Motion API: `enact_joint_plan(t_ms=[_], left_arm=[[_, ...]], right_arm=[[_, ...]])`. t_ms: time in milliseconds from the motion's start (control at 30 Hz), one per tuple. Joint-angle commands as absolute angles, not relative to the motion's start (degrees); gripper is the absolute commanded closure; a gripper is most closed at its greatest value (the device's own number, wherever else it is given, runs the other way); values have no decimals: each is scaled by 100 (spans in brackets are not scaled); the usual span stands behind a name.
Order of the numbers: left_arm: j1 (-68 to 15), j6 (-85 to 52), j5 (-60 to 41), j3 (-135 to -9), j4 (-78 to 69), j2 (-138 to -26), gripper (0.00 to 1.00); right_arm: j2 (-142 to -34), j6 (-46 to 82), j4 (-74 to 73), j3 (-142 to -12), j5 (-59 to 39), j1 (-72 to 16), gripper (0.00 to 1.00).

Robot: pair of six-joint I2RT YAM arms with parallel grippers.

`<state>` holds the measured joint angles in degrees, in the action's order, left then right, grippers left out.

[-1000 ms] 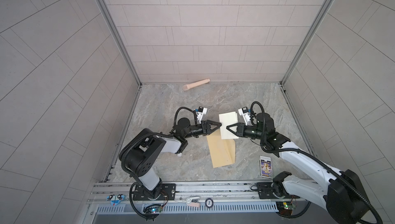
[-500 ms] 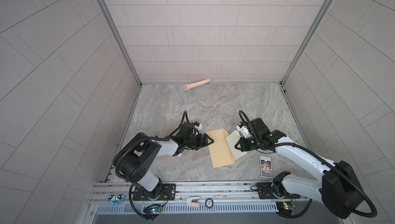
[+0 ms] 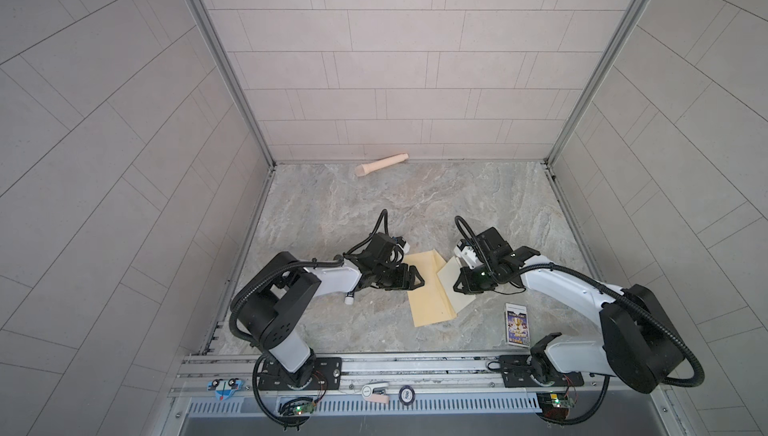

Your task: Place the letter into the envelope and seal it

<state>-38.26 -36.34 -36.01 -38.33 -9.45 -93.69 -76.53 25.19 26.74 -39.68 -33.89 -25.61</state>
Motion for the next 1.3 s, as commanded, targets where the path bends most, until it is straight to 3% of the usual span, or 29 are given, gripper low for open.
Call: enact_joint_plan(t_ms=[0,1100,1267], left_arm=[[-3832,-3437,-3572,-3854,-754,-9530,30],[-3837,-3497,-3717,-3465,-1173,-9782,32],[-3828,-3465,-3744,-3463,-1182,-9824,32]], right_arm=[[-7746,2604,2619,-4138,-3283,-2584,100],[-8276,2720,2283,-4163,-3251,-2746,100],[-8230,2284,2238,-4019,-3116,-2938,100]])
